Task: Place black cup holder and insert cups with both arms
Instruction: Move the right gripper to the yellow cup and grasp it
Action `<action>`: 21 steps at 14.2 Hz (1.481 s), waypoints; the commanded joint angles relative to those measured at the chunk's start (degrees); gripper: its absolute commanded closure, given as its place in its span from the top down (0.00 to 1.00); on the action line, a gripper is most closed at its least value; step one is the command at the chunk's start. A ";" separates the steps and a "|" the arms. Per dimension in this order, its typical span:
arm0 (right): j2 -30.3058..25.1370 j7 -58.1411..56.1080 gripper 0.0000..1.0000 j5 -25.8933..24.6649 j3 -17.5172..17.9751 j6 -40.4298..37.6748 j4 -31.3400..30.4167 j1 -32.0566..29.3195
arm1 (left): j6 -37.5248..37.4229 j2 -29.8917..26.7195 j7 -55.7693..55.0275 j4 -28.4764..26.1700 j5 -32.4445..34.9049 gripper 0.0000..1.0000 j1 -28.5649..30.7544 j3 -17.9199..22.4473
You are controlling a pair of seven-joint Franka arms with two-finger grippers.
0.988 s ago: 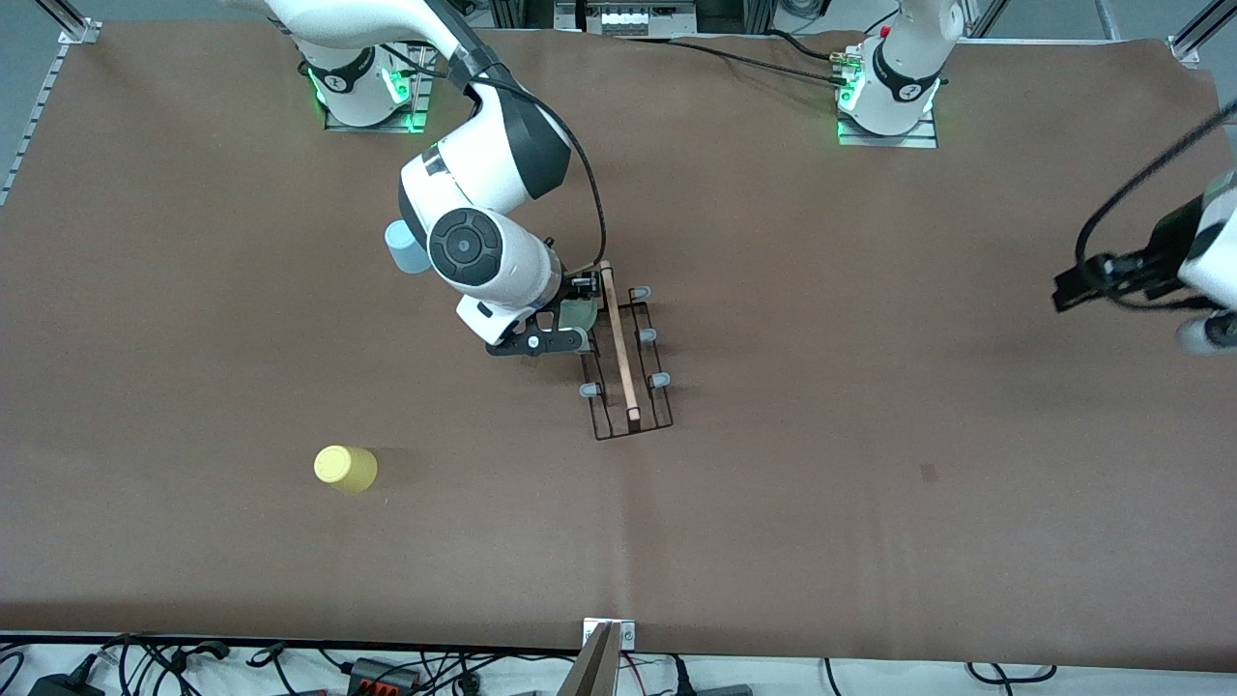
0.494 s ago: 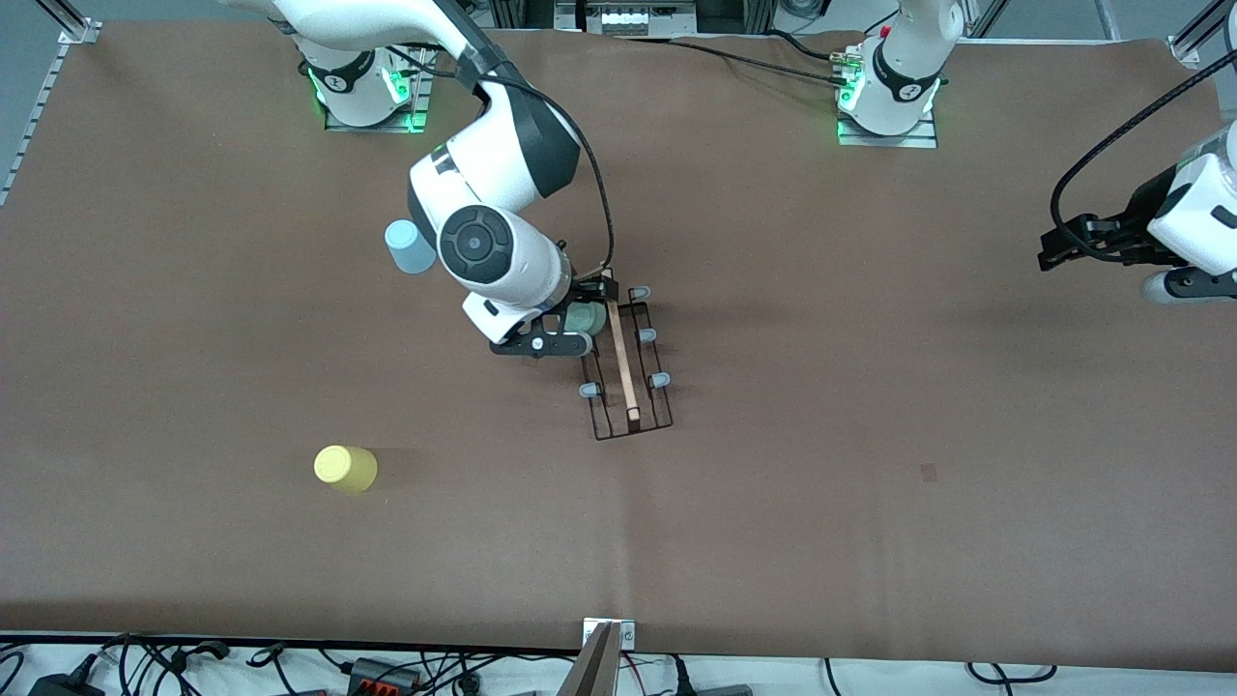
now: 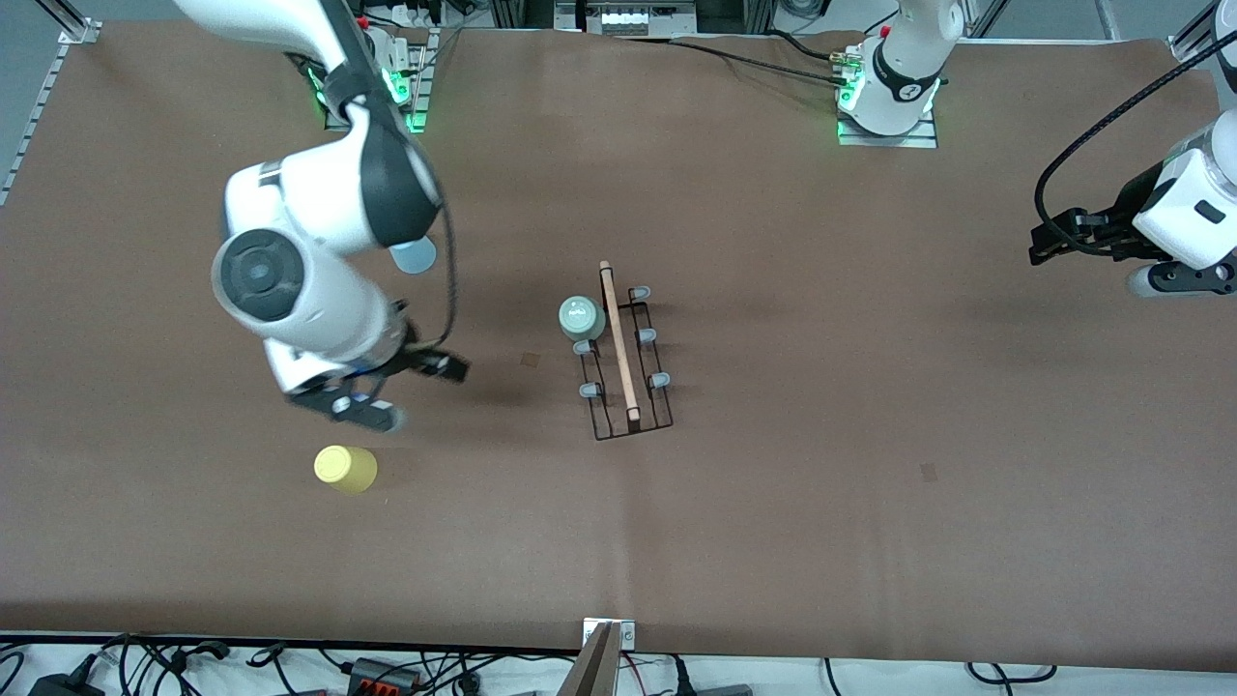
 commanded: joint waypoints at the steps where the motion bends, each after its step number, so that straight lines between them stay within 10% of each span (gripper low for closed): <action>1: 5.29 -5.30 1.00 -0.89 -0.45 6.41 1.21 -4.36 | -0.50 -0.62 1.28 0.46 -0.77 1.00 0.03 0.19; 21: 17.60 -35.47 1.00 -0.10 2.54 19.61 1.12 -13.52 | -1.20 -0.62 1.37 0.54 -1.39 1.00 0.03 -0.34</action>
